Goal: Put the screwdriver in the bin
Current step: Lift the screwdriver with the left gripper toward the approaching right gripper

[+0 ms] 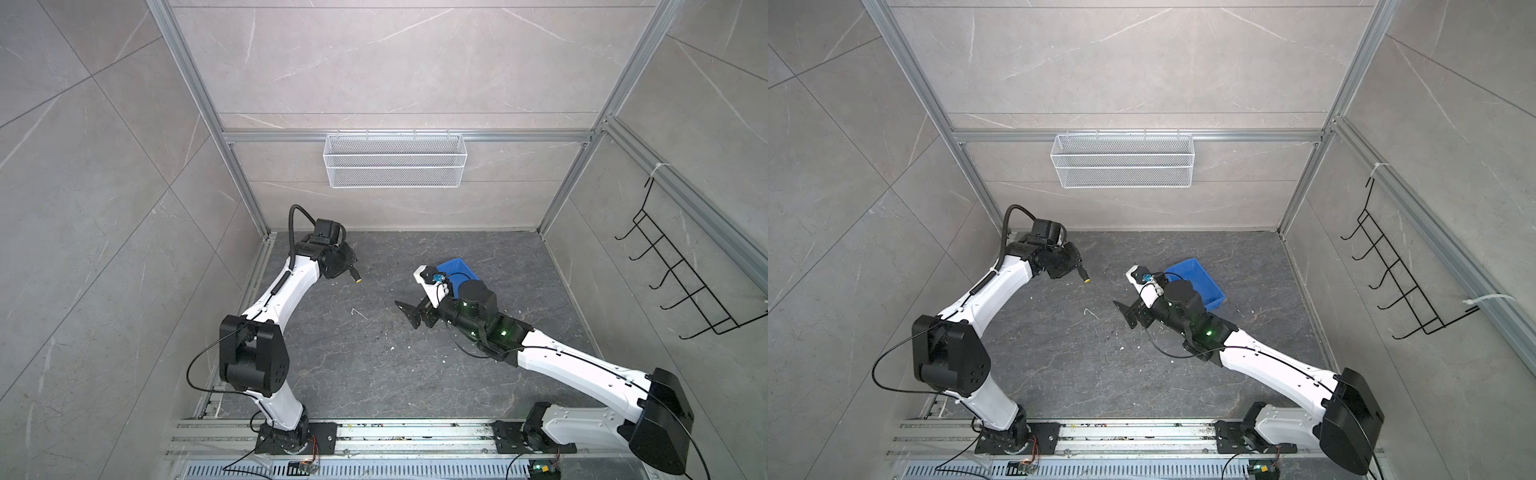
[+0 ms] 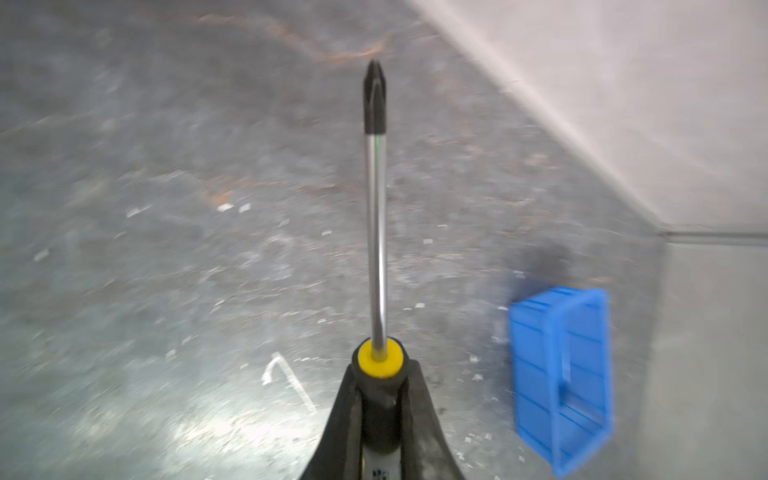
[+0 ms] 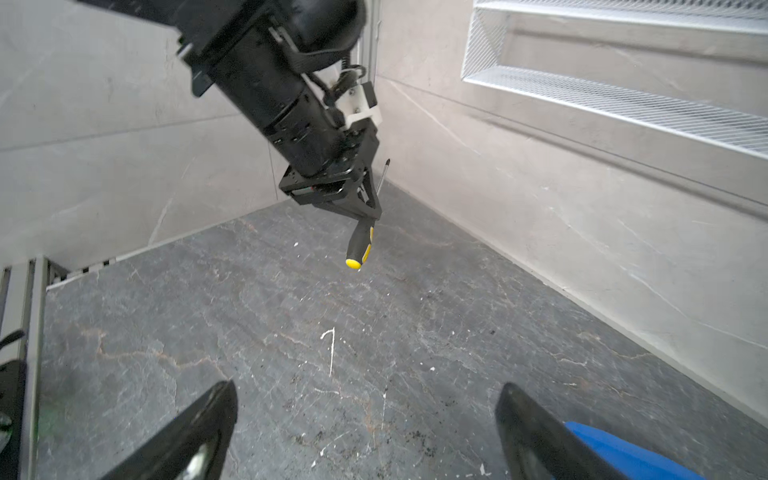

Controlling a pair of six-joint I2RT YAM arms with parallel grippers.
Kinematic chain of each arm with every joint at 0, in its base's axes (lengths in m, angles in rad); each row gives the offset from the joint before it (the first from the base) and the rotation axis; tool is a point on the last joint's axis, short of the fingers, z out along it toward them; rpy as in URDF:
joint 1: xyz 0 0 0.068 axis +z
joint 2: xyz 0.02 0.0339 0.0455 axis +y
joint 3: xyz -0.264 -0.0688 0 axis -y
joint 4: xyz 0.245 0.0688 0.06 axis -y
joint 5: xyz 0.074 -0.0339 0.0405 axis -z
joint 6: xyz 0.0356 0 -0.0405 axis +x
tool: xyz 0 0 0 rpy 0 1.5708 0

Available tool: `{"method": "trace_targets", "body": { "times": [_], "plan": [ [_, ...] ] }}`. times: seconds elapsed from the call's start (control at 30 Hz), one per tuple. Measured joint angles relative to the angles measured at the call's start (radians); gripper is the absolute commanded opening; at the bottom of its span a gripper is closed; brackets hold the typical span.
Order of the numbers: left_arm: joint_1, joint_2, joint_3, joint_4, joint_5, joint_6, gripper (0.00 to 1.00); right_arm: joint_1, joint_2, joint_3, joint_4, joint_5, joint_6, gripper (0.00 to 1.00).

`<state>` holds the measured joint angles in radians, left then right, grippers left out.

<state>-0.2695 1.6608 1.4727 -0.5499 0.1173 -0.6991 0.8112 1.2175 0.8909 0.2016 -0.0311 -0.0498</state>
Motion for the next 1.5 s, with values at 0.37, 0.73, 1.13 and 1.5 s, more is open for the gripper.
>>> {"method": "trace_targets", "body": {
  "times": [0.37,0.73,1.13,1.5],
  "plan": [
    [-0.061,-0.05,-0.009,0.292,0.308,0.082,0.0,-0.215,-0.064,-0.018,0.084,-0.218,0.301,0.99],
    [-0.149,-0.075,-0.048,0.526,0.571,0.157,0.0,-0.287,-0.027,0.013,0.097,-0.362,0.521,0.99],
    [-0.224,-0.075,-0.048,0.724,0.756,0.092,0.0,-0.334,0.068,0.04,0.224,-0.513,0.692,0.77],
    [-0.241,-0.069,-0.048,0.792,0.783,0.043,0.0,-0.342,0.083,0.05,0.313,-0.577,0.758,0.27]
  ]
}}
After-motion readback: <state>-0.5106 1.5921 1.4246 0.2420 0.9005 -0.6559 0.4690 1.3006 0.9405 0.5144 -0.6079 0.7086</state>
